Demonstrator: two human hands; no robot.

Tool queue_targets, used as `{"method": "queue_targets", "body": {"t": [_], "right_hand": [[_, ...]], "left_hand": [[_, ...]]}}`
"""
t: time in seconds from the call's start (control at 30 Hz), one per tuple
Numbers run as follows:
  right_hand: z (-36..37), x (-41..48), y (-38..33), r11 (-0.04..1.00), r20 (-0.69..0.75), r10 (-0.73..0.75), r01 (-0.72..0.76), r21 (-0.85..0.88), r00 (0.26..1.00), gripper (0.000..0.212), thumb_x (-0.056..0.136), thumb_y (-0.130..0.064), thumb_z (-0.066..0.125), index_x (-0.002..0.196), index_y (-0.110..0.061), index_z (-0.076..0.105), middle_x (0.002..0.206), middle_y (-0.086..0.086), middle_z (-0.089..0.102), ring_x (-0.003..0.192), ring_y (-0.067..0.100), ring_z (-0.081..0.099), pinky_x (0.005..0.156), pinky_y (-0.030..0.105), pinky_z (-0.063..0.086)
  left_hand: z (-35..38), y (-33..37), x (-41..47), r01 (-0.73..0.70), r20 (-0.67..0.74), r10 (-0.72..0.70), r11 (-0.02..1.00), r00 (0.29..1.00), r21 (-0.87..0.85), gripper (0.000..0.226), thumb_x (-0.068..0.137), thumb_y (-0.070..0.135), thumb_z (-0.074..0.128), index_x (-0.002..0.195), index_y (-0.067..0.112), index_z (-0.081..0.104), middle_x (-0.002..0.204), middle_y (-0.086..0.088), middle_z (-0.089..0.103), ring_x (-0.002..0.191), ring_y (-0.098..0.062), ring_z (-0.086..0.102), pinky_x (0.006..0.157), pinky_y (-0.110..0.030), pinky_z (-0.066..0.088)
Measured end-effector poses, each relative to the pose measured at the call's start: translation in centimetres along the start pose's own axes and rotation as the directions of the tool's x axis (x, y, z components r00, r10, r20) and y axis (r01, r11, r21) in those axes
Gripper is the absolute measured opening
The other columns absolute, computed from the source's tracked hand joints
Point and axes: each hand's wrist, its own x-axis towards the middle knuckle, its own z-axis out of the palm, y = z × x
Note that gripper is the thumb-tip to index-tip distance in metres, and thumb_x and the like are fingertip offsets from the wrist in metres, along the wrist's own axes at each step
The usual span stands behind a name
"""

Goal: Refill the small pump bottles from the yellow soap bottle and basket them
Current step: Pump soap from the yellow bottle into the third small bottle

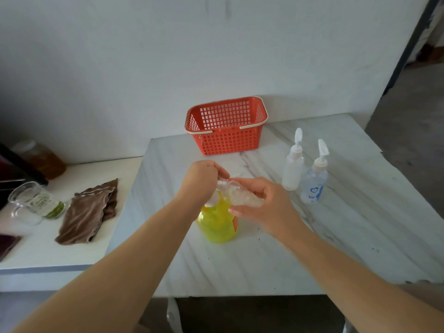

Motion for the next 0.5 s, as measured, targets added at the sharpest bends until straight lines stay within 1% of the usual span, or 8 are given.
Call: {"method": "queue_targets", "body": {"t": [0.07,0.1,0.17,0.23,0.3,0.37,0.5], "right_hand": [[0.2,0.0,0.4,1.000,-0.007,0.002,-0.002,0.000,1.000,0.047,0.053,-0.027,0.079,0.093,-0.049,0.066,0.102,-0.004,0.068,0.092,0.001,0.063,0.080,0.010,0.046],[0.2,0.0,0.6,1.000,-0.009,0.006,-0.006,0.003,1.000,0.048,0.053,-0.028,0.079,0.094,-0.049,0.067,0.101,-0.003,0.068,0.093,0.002,0.064,0.081,0.012,0.046],[0.1,0.0,0.9,1.000,-0.009,0.019,-0.019,0.011,1.000,0.048,0.053,-0.028,0.080,0.095,-0.047,0.067,0.102,-0.002,0.068,0.094,0.004,0.064,0.082,0.014,0.047],[0.2,0.0,1.2,0.999,-0.003,0.035,-0.035,0.007,0.999,0.049,0.053,-0.028,0.080,0.097,-0.047,0.068,0.103,-0.003,0.067,0.096,0.004,0.064,0.085,0.017,0.048],[0.2,-0.1,1.2,0.999,0.002,0.036,-0.036,0.001,0.999,0.049,0.053,-0.029,0.080,0.097,-0.047,0.068,0.101,-0.005,0.067,0.095,0.004,0.063,0.084,0.016,0.048],[0.3,-0.1,1.0,1.000,0.003,0.031,-0.031,0.003,1.000,0.049,0.053,-0.029,0.080,0.097,-0.047,0.067,0.099,-0.005,0.067,0.093,0.003,0.063,0.082,0.014,0.047],[0.4,0.1,0.8,1.000,-0.003,0.031,-0.031,0.002,1.000,0.052,0.052,-0.028,0.080,0.100,-0.043,0.068,0.103,-0.002,0.067,0.096,0.006,0.064,0.086,0.020,0.049]], "left_hand": [[0.0,-0.3,0.3,0.007,-0.010,-0.007,1.000,1.000,0.009,0.040,0.083,-0.005,0.037,0.064,0.016,0.066,0.078,-0.004,0.065,0.074,-0.021,0.058,0.074,-0.034,0.049],[0.1,-0.5,0.3,0.006,-0.010,-0.006,1.000,1.000,0.015,0.040,0.082,-0.005,0.037,0.063,0.016,0.066,0.079,-0.005,0.066,0.076,-0.023,0.058,0.077,-0.035,0.050],[0.3,-0.7,0.2,-0.013,-0.017,0.013,1.000,1.000,0.020,0.040,0.080,-0.005,0.036,0.065,0.015,0.066,0.078,-0.006,0.065,0.073,-0.022,0.057,0.074,-0.034,0.049],[0.4,-0.7,0.0,-0.032,-0.026,0.032,0.999,0.999,0.015,0.038,0.080,-0.006,0.035,0.067,0.013,0.065,0.073,-0.005,0.063,0.066,-0.019,0.055,0.064,-0.027,0.046],[0.3,-0.8,-0.2,-0.039,-0.027,0.039,0.999,0.999,0.003,0.038,0.080,-0.007,0.034,0.068,0.011,0.065,0.071,-0.005,0.062,0.063,-0.017,0.053,0.060,-0.025,0.043],[0.2,-0.8,-0.3,-0.037,-0.029,0.038,0.999,0.999,0.012,0.039,0.079,-0.006,0.033,0.068,0.012,0.065,0.074,-0.007,0.063,0.065,-0.019,0.054,0.062,-0.026,0.043],[0.2,-0.6,-0.2,-0.027,-0.026,0.027,0.999,0.999,0.025,0.040,0.080,-0.005,0.034,0.066,0.015,0.065,0.080,-0.006,0.064,0.072,-0.020,0.055,0.064,-0.027,0.043]]}}
